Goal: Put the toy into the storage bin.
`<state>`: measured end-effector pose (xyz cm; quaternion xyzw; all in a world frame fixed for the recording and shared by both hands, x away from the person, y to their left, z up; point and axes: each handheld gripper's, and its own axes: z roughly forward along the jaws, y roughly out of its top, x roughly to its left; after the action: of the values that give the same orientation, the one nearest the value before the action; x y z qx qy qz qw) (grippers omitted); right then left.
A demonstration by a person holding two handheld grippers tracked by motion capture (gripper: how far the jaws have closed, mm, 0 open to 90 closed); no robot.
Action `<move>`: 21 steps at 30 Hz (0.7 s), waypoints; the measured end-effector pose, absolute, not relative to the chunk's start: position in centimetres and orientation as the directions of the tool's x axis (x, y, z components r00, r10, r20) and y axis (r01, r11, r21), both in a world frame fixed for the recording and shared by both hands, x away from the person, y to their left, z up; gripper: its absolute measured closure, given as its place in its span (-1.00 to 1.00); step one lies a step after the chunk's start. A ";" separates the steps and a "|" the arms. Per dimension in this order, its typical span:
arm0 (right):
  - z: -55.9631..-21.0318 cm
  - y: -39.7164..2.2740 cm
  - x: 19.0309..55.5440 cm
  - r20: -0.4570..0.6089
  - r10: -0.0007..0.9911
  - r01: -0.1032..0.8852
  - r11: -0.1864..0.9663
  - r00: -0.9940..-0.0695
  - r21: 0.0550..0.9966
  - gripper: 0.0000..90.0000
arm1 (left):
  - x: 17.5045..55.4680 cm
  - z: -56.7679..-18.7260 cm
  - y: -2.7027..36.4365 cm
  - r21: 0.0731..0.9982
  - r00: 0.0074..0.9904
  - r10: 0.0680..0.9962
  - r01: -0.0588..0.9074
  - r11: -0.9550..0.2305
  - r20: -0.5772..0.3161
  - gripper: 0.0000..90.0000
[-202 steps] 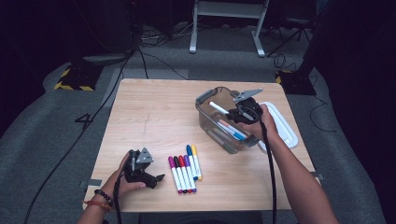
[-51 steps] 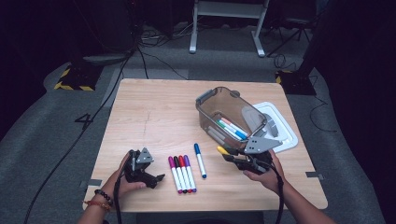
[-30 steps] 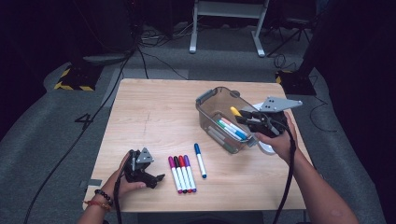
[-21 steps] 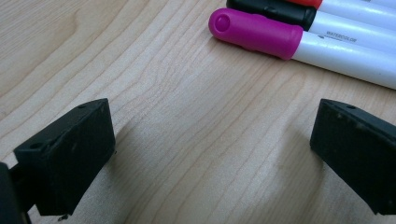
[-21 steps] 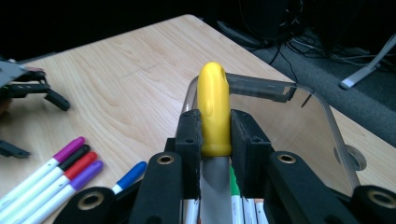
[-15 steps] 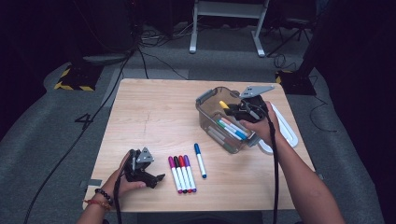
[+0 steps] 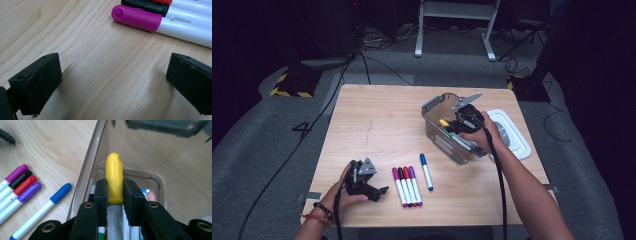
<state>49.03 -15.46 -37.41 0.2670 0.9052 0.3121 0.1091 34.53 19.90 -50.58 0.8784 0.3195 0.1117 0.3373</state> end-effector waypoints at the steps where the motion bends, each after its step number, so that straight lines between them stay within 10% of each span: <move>1: -37.6 -15.3 49.0 -0.026 0.542 0.416 0.674 -0.840 0.611 0.66 | 34.5 -50.6 19.9 0.664 0.771 0.636 0.486 -0.569 -0.019 -0.99; 21: -38.6 -14.0 49.8 -0.066 0.591 0.494 0.725 -0.804 0.481 0.45 | 34.4 -50.6 19.9 0.663 0.766 0.642 0.490 -0.566 -0.017 -0.99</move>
<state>49.84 -14.00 -38.57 0.2940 0.9223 0.2264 0.1077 34.44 19.90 -50.57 0.8777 0.3226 0.1136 0.3358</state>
